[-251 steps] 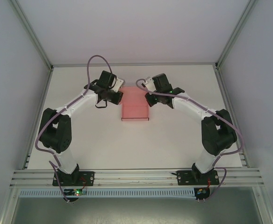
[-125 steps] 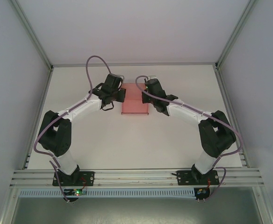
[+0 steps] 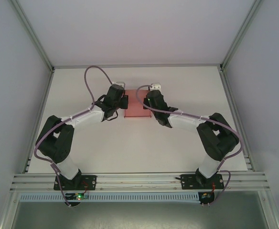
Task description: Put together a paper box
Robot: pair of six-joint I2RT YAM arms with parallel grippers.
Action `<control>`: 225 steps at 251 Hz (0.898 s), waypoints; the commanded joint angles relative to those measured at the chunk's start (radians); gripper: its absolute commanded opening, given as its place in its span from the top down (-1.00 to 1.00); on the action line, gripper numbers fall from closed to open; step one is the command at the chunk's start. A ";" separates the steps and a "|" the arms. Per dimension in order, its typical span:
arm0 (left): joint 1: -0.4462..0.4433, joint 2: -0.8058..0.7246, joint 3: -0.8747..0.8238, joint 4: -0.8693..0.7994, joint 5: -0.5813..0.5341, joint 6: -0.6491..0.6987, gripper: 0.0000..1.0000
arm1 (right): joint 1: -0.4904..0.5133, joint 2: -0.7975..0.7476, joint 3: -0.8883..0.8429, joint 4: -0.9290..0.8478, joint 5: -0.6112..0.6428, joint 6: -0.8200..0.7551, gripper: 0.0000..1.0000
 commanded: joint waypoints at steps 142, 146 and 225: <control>-0.113 0.002 -0.201 0.308 0.045 -0.073 0.97 | 0.063 0.046 -0.224 0.371 -0.063 -0.104 1.00; -0.115 0.004 -0.203 0.310 0.050 -0.084 0.97 | 0.064 0.048 -0.227 0.377 -0.057 -0.102 1.00; -0.163 0.022 -0.305 0.393 -0.012 -0.072 0.97 | 0.103 0.065 -0.312 0.508 -0.025 -0.162 1.00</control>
